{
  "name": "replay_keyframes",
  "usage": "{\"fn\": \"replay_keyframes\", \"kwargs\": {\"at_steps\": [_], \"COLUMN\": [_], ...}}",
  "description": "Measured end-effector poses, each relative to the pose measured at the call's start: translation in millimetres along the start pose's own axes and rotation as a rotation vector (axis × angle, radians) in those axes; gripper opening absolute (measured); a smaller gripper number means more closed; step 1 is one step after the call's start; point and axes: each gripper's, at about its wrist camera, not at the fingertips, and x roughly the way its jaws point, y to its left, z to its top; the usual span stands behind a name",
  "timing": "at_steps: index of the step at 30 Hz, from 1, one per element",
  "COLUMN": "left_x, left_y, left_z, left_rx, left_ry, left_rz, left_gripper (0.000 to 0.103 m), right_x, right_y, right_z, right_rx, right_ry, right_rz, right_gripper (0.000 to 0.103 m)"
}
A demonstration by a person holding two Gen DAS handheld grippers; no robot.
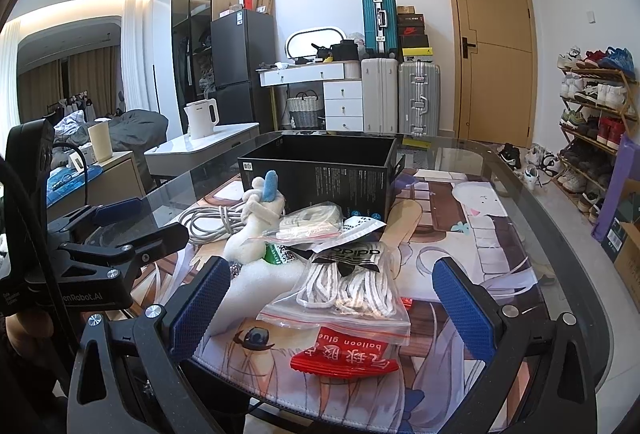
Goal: Organize soft objects
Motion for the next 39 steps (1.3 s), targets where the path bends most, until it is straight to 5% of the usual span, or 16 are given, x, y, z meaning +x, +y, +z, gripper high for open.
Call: {"fn": "replay_keyframes", "kwargs": {"at_steps": [26, 39], "left_x": [-6, -2], "left_y": [-5, -20], "left_z": [1, 1], "left_rx": [0.044, 0.106], "left_ry": [-0.013, 0.015], "left_rz": [-0.077, -0.159], "left_gripper": [0.103, 0.103], "right_x": [7, 30], "right_y": [-9, -15], "right_z": [10, 13], "right_rx": [-0.02, -0.005], "right_ry": [0.092, 0.219], "right_rz": [-0.05, -0.023], "right_gripper": [0.103, 0.103]}}
